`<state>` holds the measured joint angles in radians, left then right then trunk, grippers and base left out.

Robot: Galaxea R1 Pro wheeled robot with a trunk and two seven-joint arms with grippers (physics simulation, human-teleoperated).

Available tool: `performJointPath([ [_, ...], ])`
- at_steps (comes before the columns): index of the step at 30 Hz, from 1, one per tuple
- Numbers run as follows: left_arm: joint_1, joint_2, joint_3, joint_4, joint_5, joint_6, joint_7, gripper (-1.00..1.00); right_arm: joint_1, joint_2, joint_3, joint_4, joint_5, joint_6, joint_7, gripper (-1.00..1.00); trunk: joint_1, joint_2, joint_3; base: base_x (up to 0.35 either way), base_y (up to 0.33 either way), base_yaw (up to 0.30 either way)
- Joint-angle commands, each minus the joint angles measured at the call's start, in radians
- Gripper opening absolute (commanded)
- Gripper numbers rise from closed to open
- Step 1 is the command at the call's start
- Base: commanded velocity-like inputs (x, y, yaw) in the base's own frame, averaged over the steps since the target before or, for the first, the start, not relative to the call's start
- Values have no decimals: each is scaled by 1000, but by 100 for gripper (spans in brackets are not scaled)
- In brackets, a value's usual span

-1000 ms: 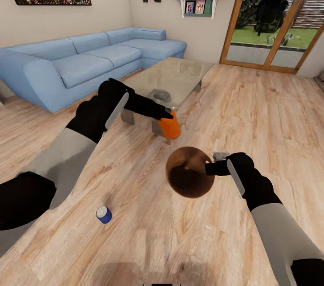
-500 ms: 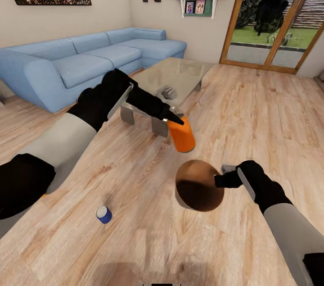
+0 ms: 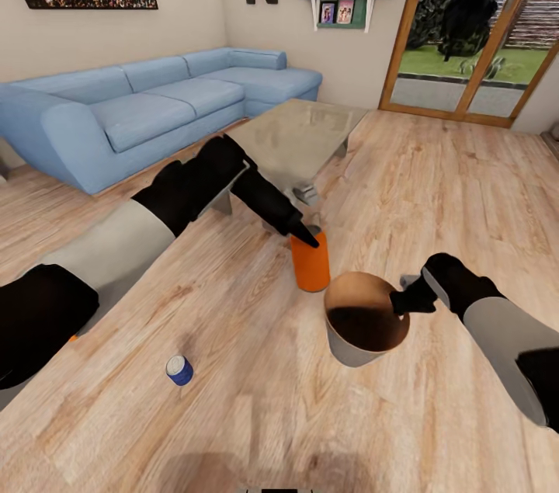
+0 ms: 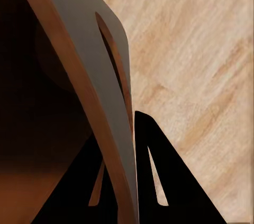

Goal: Put the three can of soda from the living room inside the tash can in the kitchen.

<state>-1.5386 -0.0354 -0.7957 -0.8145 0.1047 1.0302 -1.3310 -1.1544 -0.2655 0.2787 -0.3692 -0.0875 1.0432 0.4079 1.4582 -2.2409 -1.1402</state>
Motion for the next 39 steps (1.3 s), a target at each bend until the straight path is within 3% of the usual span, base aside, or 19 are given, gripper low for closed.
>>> performJointPath([
  [1,0,0,-3,0,0,-1,0,-100,-6,1,2,8,-25,4,7,-100,0,0,0,0,0,0],
  [5,0,-4,-11,-1,-1,-2,1,-100,-24,13,34,31,-25,4,8,-100,0,0,0,0,0,0],
  [9,0,-16,-14,-1,-1,-1,4,-100,-28,72,69,63,-25,4,8,-100,0,0,0,0,0,0],
  [12,0,-24,-14,-1,-1,-2,6,-100,-29,109,77,72,-24,4,7,-100,0,0,0,0,0,0],
  [14,0,-33,-14,0,0,-3,7,-100,-30,148,83,78,-23,4,7,-100,0,0,0,0,0,0],
  [18,0,-48,-14,0,-4,-5,10,-100,-30,193,88,85,-23,4,5,-100,0,0,0,0,0,0],
  [22,0,-50,-14,26,-40,-21,14,-100,-30,203,89,85,-23,4,5,-100,0,0,0,0,0,0],
  [25,4,-55,-14,112,-68,-88,20,-100,-30,206,89,85,-23,4,5,-100,0,0,0,0,0,0],
  [30,8,-60,-14,182,-78,-146,41,-100,-30,206,88,85,-23,4,5,-100,0,0,0,0,0,0],
  [39,23,-68,-14,207,-82,-195,86,-100,-30,220,88,84,-23,4,5,-100,0,0,0,0,0,0],
])
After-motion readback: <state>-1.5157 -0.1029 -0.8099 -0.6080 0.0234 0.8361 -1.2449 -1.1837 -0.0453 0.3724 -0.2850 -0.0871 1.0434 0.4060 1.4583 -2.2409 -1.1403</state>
